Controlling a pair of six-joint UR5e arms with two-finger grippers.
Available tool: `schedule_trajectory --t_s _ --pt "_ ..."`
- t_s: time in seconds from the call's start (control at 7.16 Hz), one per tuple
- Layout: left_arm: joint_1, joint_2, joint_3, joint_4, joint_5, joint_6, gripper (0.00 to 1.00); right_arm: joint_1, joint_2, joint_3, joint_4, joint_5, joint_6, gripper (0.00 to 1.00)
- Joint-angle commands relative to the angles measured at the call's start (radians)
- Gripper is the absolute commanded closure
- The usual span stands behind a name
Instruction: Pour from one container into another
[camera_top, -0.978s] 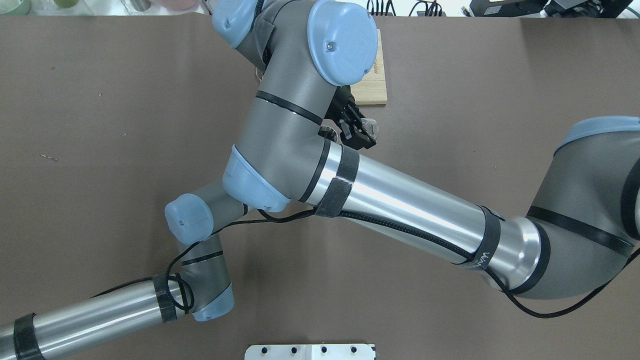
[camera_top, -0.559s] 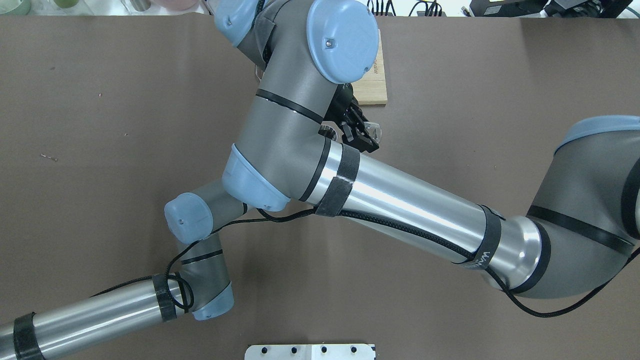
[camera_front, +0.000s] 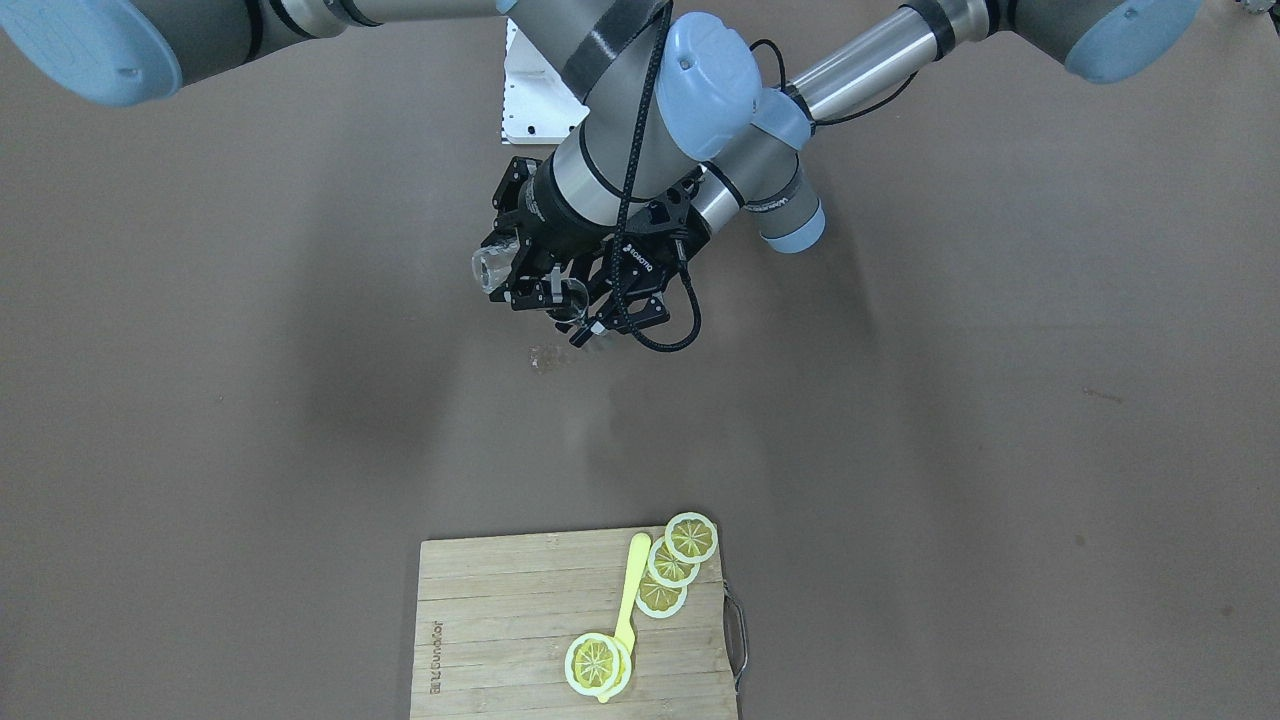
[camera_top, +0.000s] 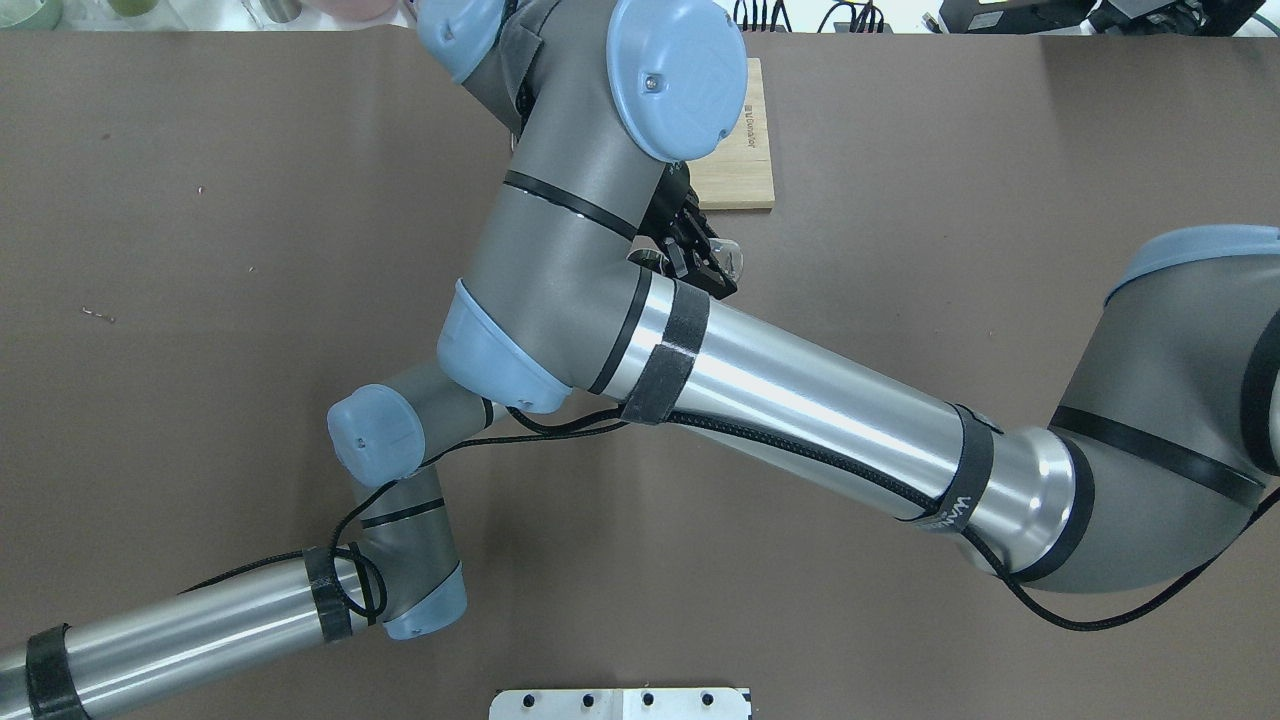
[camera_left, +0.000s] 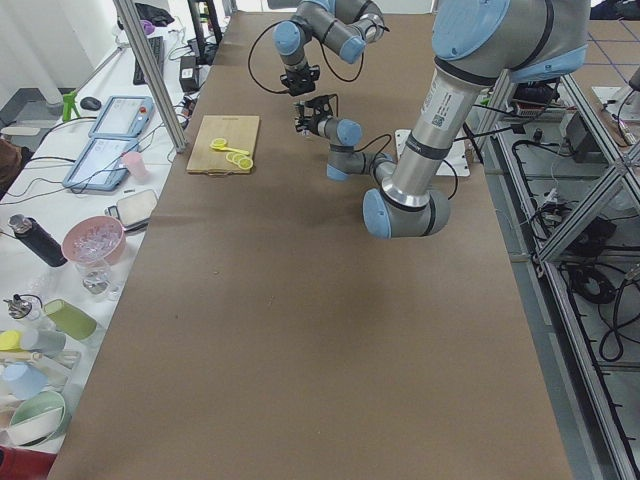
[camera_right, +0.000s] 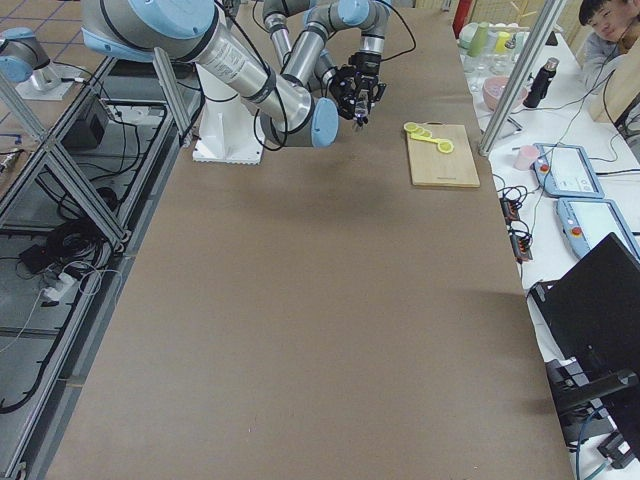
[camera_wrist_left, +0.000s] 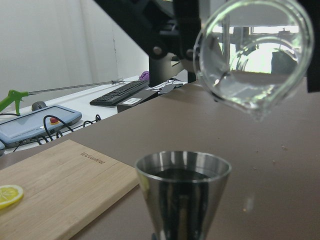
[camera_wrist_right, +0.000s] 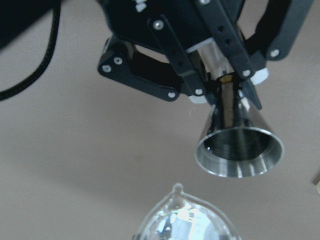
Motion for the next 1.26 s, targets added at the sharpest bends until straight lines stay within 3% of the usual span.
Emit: schedule_trajectory --t_s 0.0,0.7,1.12 --pt "-0.002 0.0 0.0 0.0 0.0 0.0 1.0 0.016 0.001 -0.065 0.089 0.001 0.02 1.0" --pt "-0.004 0.0 -0.002 0.0 0.0 0.0 1.0 0.086 0.006 -0.039 0.1 0.059 0.008 1.0" --pt "-0.005 0.002 0.0 0.0 0.0 0.0 1.0 0.195 -0.109 0.12 0.113 0.192 -0.021 1.0"
